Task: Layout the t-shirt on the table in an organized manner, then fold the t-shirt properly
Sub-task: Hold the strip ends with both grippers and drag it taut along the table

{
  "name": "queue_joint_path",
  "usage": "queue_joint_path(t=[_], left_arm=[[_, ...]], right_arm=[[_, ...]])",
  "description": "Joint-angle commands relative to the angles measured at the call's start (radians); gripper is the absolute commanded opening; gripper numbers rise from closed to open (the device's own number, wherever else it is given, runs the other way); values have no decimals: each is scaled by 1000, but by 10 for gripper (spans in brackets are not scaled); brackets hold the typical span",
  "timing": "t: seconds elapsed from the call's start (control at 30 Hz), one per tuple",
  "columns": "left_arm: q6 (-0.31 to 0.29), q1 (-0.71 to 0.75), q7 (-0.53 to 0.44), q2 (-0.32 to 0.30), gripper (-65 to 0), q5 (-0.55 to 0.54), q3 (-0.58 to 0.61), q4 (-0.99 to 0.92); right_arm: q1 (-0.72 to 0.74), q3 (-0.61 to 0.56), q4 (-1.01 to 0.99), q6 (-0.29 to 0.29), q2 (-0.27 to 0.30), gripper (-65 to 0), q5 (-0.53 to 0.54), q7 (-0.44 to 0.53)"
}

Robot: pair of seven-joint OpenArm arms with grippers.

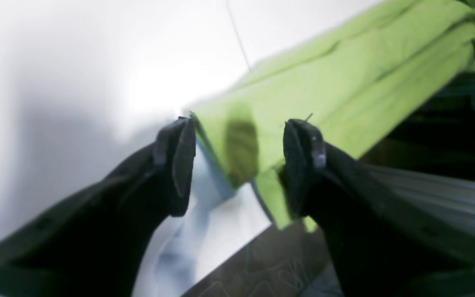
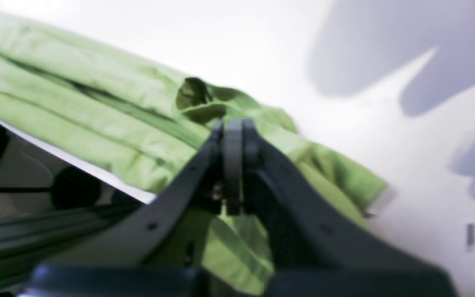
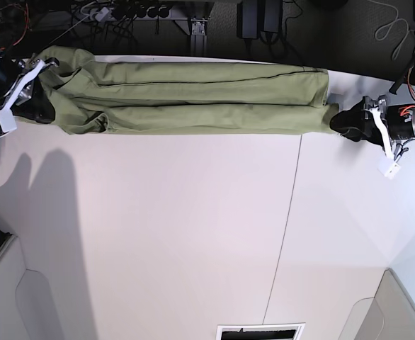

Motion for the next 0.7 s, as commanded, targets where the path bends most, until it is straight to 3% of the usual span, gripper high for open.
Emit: queue_joint_path(t=[0.0,0.2,0.37,0.67], left_arm=[[-9,2,-8,-23,-285,-31,-10,12],[-9,68,-23,-7,-284,-44,-10,12],[-9,82,-58,68,-284,30,-10,10],[-9,83,-110,160,-285,122,-10,10]], right_arm=[[2,-2,-6,3,5,-650,-6,27],[2,-82,-188,3,-2,-650,-64,88],[30,-144,-325,3,-2,-650,-79,105],[38,-207,-350,3,-2,-650,-75,105]])
